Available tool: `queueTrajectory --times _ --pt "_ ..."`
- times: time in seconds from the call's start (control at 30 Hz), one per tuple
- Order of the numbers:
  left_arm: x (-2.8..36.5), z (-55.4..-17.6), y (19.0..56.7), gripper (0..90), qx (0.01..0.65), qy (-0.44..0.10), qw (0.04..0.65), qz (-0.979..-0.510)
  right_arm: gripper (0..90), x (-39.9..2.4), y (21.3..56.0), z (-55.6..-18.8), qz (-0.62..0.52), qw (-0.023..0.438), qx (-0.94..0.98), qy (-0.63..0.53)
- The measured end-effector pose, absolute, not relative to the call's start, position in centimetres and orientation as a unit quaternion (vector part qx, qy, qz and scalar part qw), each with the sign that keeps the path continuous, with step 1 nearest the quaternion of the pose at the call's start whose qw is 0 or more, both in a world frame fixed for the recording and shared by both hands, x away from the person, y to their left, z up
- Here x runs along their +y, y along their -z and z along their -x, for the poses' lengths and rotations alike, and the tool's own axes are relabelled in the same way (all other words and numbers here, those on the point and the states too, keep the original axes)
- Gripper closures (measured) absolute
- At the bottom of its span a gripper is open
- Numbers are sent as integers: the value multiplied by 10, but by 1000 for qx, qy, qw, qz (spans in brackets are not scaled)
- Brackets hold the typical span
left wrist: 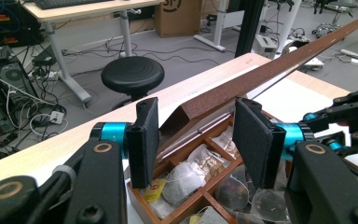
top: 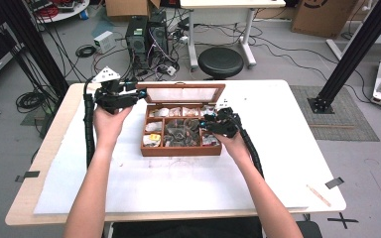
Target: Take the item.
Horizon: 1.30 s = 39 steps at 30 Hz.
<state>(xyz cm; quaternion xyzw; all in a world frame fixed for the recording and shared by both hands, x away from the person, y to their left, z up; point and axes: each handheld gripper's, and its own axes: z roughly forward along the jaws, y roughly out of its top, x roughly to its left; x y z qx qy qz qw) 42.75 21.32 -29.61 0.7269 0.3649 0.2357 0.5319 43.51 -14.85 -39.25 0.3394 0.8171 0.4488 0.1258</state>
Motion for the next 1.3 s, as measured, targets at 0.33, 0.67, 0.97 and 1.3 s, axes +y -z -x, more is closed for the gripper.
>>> queueTrajectory --times 0.33,0.67,0.97,1.3 --pt "213 -428 296 512 366 -236 533 -726 640 -143 397 -450 -356 109 823 -428" --pt "213 -428 296 512 365 -236 533 -726 802 -131 401 -459 -351 96 839 -405" --pt "213 -428 296 511 365 -237 533 -726 900 -129 394 -452 -329 109 840 -417" --pt "213 -428 296 512 366 -238 533 -725 900 -128 382 -444 -313 125 833 -438"
